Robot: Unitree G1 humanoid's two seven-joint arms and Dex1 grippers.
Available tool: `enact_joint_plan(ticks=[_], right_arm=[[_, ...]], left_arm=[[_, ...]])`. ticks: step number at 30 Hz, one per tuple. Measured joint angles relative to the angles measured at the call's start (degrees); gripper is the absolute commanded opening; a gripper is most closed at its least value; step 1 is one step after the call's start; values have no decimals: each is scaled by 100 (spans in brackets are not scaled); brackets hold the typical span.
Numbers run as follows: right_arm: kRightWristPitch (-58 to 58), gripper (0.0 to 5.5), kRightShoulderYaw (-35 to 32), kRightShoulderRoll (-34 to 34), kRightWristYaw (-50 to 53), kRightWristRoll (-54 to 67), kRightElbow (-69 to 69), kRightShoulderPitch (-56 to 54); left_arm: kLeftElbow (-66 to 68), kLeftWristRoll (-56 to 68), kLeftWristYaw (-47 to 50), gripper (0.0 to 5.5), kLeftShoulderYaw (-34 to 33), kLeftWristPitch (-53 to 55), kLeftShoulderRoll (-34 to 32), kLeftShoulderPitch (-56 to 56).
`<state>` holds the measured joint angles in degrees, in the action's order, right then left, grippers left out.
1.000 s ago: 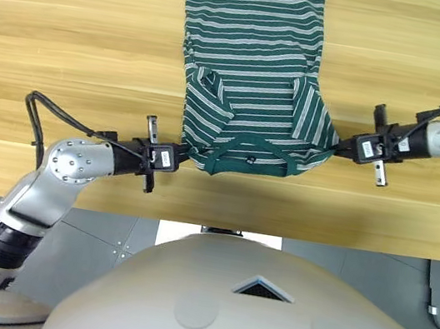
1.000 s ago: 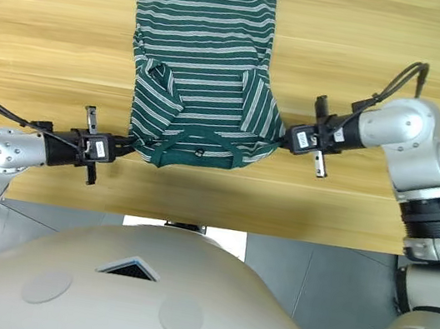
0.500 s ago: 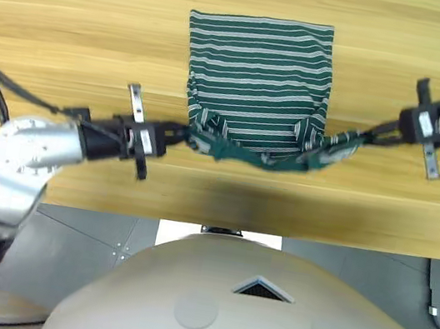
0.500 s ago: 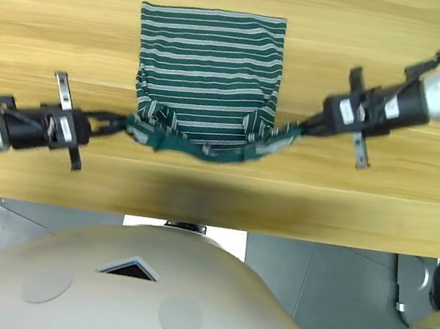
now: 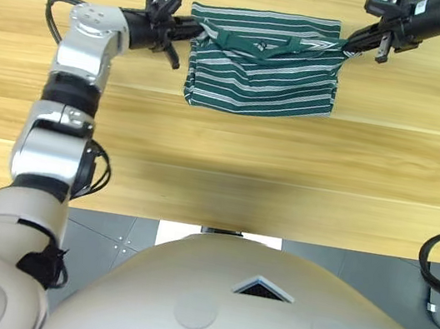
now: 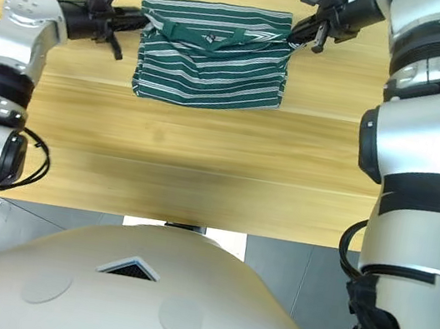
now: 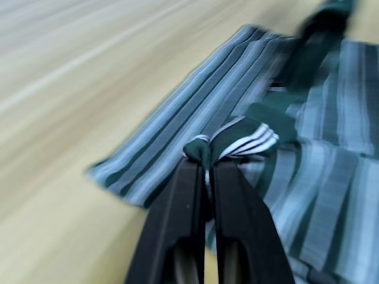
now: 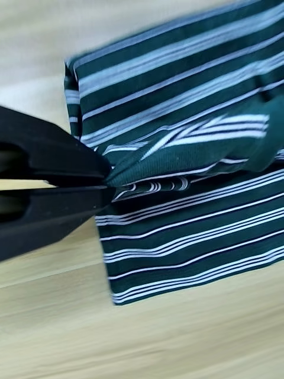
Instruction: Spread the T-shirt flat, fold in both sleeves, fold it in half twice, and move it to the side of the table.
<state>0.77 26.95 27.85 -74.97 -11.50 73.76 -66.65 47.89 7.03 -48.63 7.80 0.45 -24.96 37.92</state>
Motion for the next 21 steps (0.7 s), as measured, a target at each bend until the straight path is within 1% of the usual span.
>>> enact_joint_plan(ticks=[1,2,3,5,6,8,9,10,12,14,17,19,21], right_arm=[[-13,34,-69,-38,235,-11,73,1],[-30,42,-167,-69,459,-25,163,2],[-38,70,-248,-101,780,-43,218,3],[-14,108,-396,-146,1326,-166,263,3],[37,122,-469,-162,1539,-175,281,3],[196,163,-708,-200,2084,-174,302,5],[280,173,-829,-211,2405,-174,306,8],[365,198,-913,-222,2691,-177,308,10],[607,232,-1119,-328,3209,-174,305,17],[974,266,-1337,-467,3241,-19,178,177],[1452,318,-1503,-857,2907,148,-117,598],[1580,326,-1596,-1257,2760,336,-374,840],[1523,326,-1796,-1638,2860,594,-668,1019]], left_arm=[[521,-85,414,0,-88,-277,137,289],[970,-103,778,22,-215,-502,234,558],[1390,-111,1170,41,-349,-688,264,806],[1908,-147,1689,76,-562,-903,248,1019],[2057,-158,1813,87,-637,-959,246,1030],[2242,-154,1855,125,-780,-968,263,1043],[2277,-147,1853,134,-836,-968,297,1059],[2291,-147,1850,157,-878,-968,343,1069],[2304,-160,1814,186,-910,-946,444,1069],[2335,-325,1780,216,-844,-928,463,1067],[2392,-412,1762,263,-849,-919,454,1058],[2361,-417,1777,303,-962,-1011,392,1057],[1992,-310,1897,339,-1148,-1182,261,993]])
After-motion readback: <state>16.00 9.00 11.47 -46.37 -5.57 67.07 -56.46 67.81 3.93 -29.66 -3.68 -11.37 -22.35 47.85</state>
